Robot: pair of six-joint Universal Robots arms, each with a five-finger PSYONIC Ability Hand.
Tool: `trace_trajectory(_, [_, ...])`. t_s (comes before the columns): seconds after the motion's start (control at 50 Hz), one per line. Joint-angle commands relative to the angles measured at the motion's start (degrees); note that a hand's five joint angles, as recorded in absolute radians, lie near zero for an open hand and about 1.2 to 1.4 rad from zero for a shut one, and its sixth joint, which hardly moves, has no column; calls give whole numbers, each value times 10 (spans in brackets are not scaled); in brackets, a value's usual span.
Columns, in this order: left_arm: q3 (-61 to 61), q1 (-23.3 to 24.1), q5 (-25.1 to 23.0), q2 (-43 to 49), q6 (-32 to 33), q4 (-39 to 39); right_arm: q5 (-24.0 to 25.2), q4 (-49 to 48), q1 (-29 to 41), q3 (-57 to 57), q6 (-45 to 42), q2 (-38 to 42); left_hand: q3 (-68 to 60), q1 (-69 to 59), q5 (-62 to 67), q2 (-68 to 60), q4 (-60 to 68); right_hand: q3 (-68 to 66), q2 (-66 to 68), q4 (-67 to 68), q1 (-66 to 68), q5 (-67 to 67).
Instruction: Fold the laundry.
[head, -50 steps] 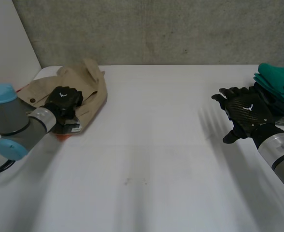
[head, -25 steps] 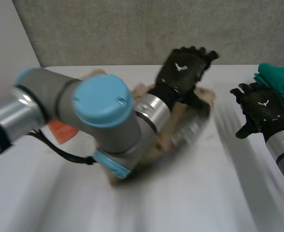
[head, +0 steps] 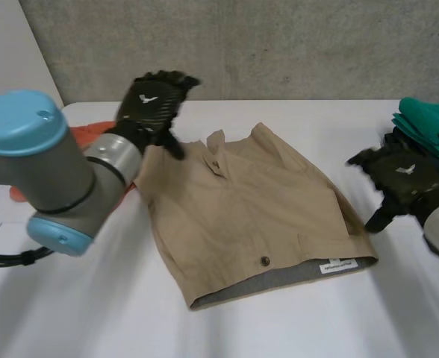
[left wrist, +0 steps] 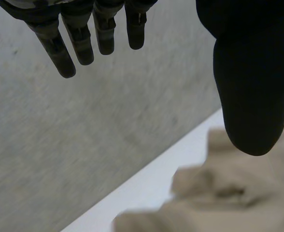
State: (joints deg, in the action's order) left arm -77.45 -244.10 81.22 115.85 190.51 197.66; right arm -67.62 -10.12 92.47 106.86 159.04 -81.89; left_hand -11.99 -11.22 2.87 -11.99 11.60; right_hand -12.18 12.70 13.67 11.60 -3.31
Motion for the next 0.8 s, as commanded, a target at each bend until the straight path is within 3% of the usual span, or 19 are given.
trace_trajectory(0.02, [23,-91,-50,61,117,-7,43,97,123,-16,69,-4,-34,-42,26,-34,38,22,-27,-37,-16,33])
trace_trajectory(0.12, [64,-132,-101,139,198,-7,27,77,189,-40,127,48,-34,-42,26,-34,38,22,-27,-37,-16,33])
trace_trajectory(0.18, [84,-137,-115,176,224,-3,-7,57,251,-74,148,102,-31,-39,22,-31,35,22,-27,-37,-16,33])
trace_trajectory(0.28, [116,-139,-118,219,235,-1,-69,20,352,-119,144,154,-39,-47,31,-39,43,22,-27,-37,-16,33])
trace_trajectory(0.38, [140,-139,-119,252,236,0,-85,-2,395,-146,141,199,-102,-109,93,-102,106,22,-27,-37,-16,33])
trace_trajectory(0.52, [163,-139,-122,275,236,0,-95,-27,459,-183,126,254,-360,-368,352,-360,364,-6,0,-9,12,6])
trace_trajectory(0.64, [170,-139,-120,285,236,4,-117,-28,467,-203,82,288,-627,-635,619,-628,631,-75,70,60,81,-63])
trace_trajectory(0.74, [168,-139,-116,283,235,19,-139,-29,477,-214,62,302,-680,-688,671,-680,684,-231,226,216,237,-220])
trace_trajectory(0.76, [166,-139,-115,282,235,22,-146,-31,477,-215,59,303,-680,-688,671,-680,684,-418,413,403,424,-407])
trace_trajectory(0.8, [162,-137,-109,278,235,27,-153,-32,476,-216,58,302,-680,-688,671,-680,684,-622,617,607,628,-611])
